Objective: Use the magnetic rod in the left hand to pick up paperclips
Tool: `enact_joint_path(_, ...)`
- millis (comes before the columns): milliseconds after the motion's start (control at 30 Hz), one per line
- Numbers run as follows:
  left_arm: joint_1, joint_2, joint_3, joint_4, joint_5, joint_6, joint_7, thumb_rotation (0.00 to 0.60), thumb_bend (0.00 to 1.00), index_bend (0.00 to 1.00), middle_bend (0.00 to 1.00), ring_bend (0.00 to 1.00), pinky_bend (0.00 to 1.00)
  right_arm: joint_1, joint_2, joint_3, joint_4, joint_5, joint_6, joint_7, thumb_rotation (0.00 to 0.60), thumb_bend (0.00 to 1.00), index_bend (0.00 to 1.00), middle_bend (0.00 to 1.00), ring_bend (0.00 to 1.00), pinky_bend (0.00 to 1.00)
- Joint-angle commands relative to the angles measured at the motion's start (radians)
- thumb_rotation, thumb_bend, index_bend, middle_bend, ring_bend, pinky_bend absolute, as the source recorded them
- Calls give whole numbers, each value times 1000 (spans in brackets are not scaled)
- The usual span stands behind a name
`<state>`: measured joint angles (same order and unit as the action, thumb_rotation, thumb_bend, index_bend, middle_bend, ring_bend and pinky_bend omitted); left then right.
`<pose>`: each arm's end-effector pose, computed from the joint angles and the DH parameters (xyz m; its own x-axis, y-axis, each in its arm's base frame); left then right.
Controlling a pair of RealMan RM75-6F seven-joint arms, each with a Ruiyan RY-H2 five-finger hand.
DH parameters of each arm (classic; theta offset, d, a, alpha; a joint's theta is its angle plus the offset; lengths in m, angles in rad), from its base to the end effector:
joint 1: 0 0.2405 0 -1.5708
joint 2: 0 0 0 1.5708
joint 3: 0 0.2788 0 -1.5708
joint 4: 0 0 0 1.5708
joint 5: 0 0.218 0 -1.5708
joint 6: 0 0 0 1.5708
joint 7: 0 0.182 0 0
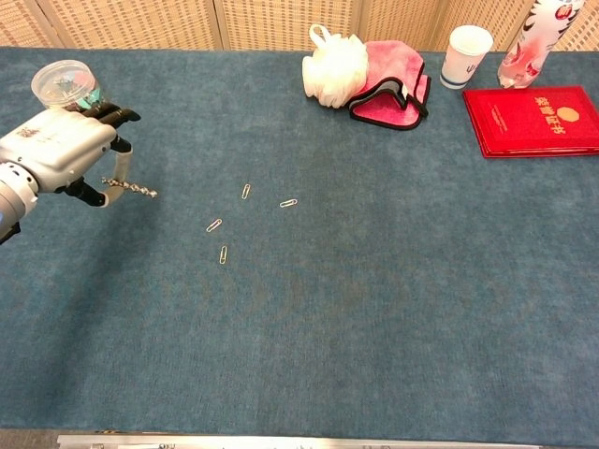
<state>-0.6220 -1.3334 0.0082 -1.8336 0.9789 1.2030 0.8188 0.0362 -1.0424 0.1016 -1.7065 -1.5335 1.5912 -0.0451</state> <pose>-0.2109 0.3216 0.0192 0.7267 0.2386 0.6442 0.6863 -0.2960 -0.6644 -0.3117 -0.2139 0.2026 0.4164 0.1348 0.8991 -0.9072 -0.0040 0.4207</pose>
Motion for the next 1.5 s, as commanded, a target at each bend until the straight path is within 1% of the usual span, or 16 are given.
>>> enact_joint_path(33, 2, 3, 15, -35, 30, 18, 29, 600, 355, 557, 86, 26, 157, -1, 2, 0, -2, -3, 3, 1, 600, 202, 213, 184, 116, 328)
enact_joint_path(200, 3, -11, 26, -66, 46, 23, 62, 600, 355, 558, 87, 26, 157, -7, 7, -1, -11, -10, 15, 3, 600, 202, 213, 184, 116, 328)
enact_joint_path(500, -10, -65, 23, -59, 37, 10, 99, 600, 355, 559, 87, 26, 157, -16, 21, 2, -27, -23, 40, 10, 600, 201, 213, 184, 116, 328)
enact_joint_path(900, -41, -152, -11, 18, -25, -26, 112, 600, 355, 559, 86, 26, 158, -28, 39, 11, -39, -27, 67, 29, 600, 201, 213, 184, 116, 328)
enact_joint_path(1100, -50, -177, -14, 43, -48, -32, 119, 600, 354, 559, 87, 26, 159, -31, 44, 13, -43, -29, 75, 36, 600, 201, 213, 184, 116, 328)
enact_joint_path(1500, -60, -205, -5, 50, -55, -35, 121, 600, 355, 560, 87, 27, 160, -33, 47, 14, -45, -29, 75, 41, 600, 201, 213, 184, 116, 328)
